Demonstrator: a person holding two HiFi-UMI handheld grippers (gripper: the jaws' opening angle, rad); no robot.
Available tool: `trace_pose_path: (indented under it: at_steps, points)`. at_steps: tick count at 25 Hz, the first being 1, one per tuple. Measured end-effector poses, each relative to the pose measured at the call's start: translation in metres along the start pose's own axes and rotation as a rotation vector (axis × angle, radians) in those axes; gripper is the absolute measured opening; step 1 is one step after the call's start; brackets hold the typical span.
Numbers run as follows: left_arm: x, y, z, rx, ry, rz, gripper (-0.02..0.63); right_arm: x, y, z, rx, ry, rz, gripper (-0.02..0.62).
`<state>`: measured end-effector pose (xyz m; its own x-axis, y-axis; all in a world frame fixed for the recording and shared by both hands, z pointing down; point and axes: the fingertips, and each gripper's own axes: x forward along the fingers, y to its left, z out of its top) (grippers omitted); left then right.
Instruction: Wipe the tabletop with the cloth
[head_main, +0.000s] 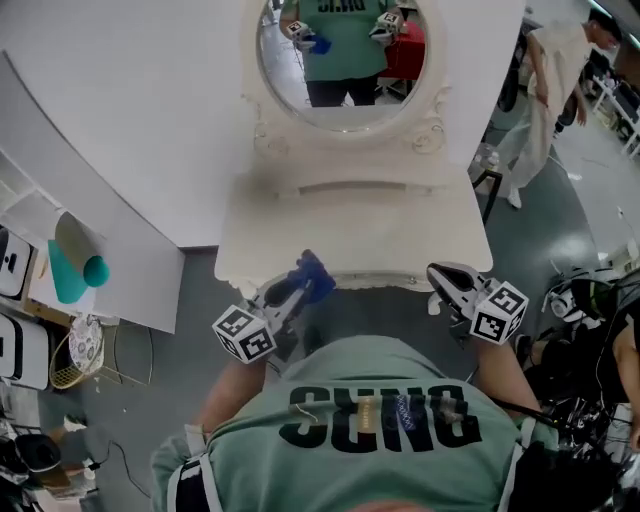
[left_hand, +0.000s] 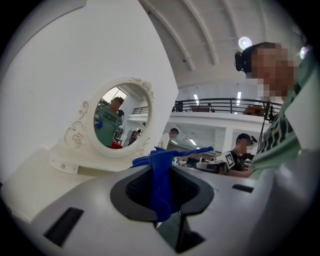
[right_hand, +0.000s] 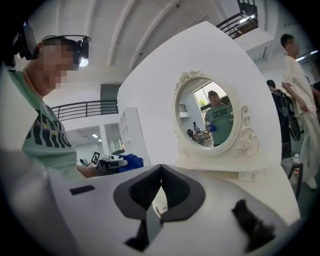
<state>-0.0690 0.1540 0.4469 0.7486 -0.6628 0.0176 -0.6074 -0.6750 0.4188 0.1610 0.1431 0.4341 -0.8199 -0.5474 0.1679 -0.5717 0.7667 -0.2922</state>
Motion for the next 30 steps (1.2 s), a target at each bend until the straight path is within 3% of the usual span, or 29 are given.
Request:
trace_pose_path:
  at_steps: [6, 9, 15, 20, 23, 26, 30]
  points:
    - [0.027, 0.126, 0.074, 0.015, 0.048, -0.082, 0.084, 0.121, -0.028, 0.058, 0.005, -0.019, -0.066, 0.012]
    - [0.046, 0.177, 0.095, 0.024, 0.059, -0.082, 0.084, 0.159, -0.049, 0.078, -0.001, -0.016, -0.078, 0.012]
    - [0.1, 0.204, 0.078, -0.043, 0.08, -0.044, 0.084, 0.163, -0.112, 0.075, 0.047, 0.023, -0.082, 0.012]
    - [0.137, 0.202, 0.061, -0.053, 0.084, 0.101, 0.084, 0.164, -0.169, 0.087, 0.045, 0.047, 0.04, 0.012]
    - [0.131, 0.21, 0.052, -0.058, 0.075, 0.25, 0.084, 0.181, -0.191, 0.089, 0.041, 0.08, 0.156, 0.012]
    - [0.115, 0.24, 0.052, -0.047, 0.073, 0.399, 0.084, 0.201, -0.202, 0.085, 0.042, 0.117, 0.234, 0.012]
    - [0.063, 0.31, 0.064, 0.021, 0.131, 0.577, 0.084, 0.231, -0.19, 0.07, 0.038, 0.178, 0.29, 0.012]
